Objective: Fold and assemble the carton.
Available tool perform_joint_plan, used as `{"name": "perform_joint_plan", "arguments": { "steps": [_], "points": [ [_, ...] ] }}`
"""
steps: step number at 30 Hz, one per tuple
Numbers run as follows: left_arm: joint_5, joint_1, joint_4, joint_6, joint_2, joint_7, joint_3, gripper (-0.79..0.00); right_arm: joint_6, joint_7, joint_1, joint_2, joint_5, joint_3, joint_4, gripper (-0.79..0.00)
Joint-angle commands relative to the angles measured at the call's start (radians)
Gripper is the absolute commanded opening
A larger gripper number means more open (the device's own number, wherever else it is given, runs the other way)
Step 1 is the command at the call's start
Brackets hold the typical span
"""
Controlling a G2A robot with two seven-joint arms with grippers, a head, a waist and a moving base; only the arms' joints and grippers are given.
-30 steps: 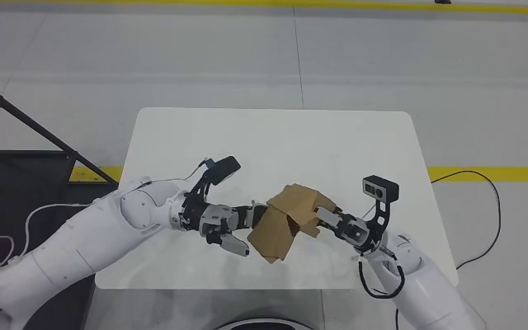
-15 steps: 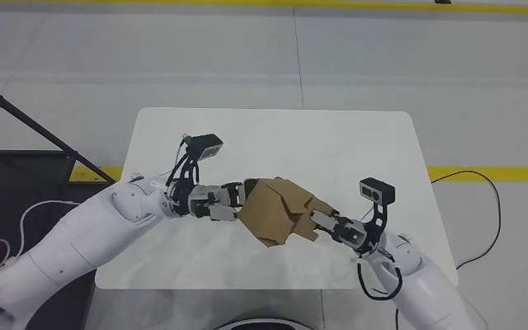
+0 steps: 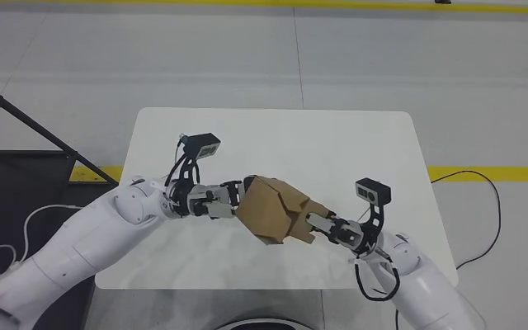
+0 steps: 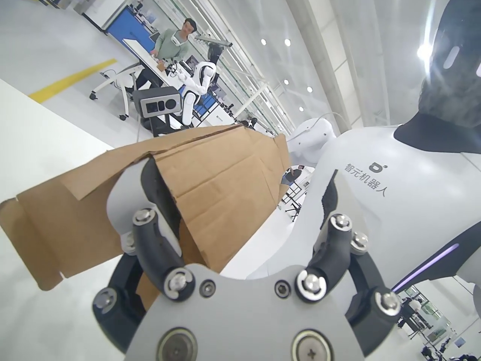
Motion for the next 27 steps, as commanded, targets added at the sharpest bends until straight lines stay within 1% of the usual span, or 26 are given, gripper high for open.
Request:
{"name": "perform_joint_plan", "arguments": {
  "steps": [1, 8, 14, 15, 16, 17, 18, 21, 23, 27],
  "points": [
    [-0.006, 0.001, 0.003, 0.0, -0.003, 0.0, -0.005, 0.0, 0.0, 0.0, 0.001, 0.001, -0.004, -0.004, -0.001, -0.785],
    [-0.024, 0.013, 0.01, 0.0, -0.013, 0.0, -0.025, 0.0, 0.0, 0.0, 0.013, 0.009, -0.029, -0.031, 0.007, -0.785],
    [-0.021, 0.019, 0.01, 0.0, -0.018, 0.0, -0.027, 0.0, 0.0, 0.0, 0.019, 0.014, -0.033, -0.037, 0.011, -0.785],
    [-0.02, 0.018, 0.009, 0.0, -0.018, 0.0, -0.025, -0.043, 0.0, 0.0, 0.019, 0.015, -0.033, -0.037, 0.011, -0.785],
    [-0.02, 0.018, 0.008, 0.0, -0.019, 0.0, -0.022, -0.16, 0.0, 0.0, 0.02, 0.016, -0.033, -0.038, 0.011, -0.785],
    [-0.02, 0.017, 0.006, 0.0, -0.019, 0.0, -0.019, -0.296, 0.0, 0.0, 0.02, 0.017, -0.033, -0.037, 0.012, -0.785],
    [-0.019, 0.016, 0.004, 0.0, -0.019, 0.0, -0.015, -0.394, 0.0, 0.0, 0.02, 0.017, -0.033, -0.037, 0.012, -0.785],
    [-0.012, 0.009, -0.004, 0.0, -0.017, 0.0, -0.003, -0.474, 0.0, 0.0, 0.02, 0.018, -0.032, -0.034, 0.011, -0.785],
    [-0.01, 0.006, -0.006, 0.0, -0.015, 0.0, 0.004, -0.496, 0.0, 0.0, 0.021, 0.019, -0.033, -0.032, 0.011, -0.785],
    [-0.01, 0.005, -0.007, 0.0, -0.015, 0.0, 0.005, -0.511, 0.0, 0.0, 0.021, 0.019, -0.033, -0.032, 0.011, -0.785]
  ]
}}
